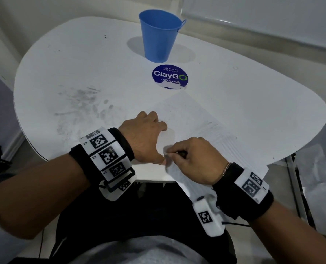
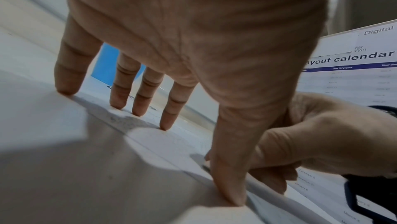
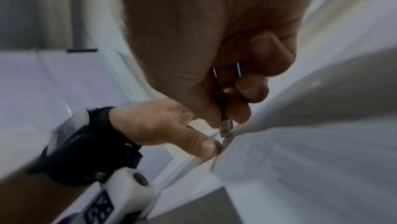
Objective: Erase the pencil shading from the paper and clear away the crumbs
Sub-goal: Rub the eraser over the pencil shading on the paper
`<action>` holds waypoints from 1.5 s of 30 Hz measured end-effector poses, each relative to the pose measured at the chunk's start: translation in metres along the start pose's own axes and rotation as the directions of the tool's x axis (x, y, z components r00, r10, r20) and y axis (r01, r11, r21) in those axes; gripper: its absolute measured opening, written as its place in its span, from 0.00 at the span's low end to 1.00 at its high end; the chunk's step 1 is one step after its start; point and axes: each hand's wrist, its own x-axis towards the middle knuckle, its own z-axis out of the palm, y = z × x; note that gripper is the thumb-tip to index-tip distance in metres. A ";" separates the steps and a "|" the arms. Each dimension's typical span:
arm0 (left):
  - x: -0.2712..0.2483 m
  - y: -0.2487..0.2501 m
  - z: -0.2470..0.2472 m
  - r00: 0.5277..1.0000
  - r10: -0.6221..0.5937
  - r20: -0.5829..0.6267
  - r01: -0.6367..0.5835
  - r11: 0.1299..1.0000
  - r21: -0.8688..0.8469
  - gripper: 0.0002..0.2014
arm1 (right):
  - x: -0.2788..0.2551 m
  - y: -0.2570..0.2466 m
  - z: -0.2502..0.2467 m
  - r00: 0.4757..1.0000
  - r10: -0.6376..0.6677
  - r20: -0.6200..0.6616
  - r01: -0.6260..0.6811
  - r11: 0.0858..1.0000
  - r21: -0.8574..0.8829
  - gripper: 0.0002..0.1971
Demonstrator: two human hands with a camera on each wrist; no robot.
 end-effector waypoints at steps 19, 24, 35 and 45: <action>0.000 0.000 -0.001 1.000 0.009 0.017 -0.010 0.999 0.043 0.47 | -0.005 -0.005 -0.006 0.999 0.026 -0.031 -0.028 0.998 -0.064 0.09; -0.001 0.000 -0.001 1.000 0.007 0.020 -0.008 0.998 0.059 0.47 | 0.003 0.002 -0.014 0.989 0.086 -0.123 -0.097 0.992 -0.085 0.09; -0.001 0.000 -0.001 1.000 0.006 0.026 -0.007 0.999 0.037 0.47 | 0.003 0.006 -0.019 0.978 0.112 -0.174 -0.131 0.986 -0.099 0.09; -0.001 0.000 -0.001 1.000 0.008 0.027 -0.009 0.999 0.042 0.47 | -0.001 -0.003 -0.020 0.984 0.112 -0.136 -0.135 0.976 -0.169 0.09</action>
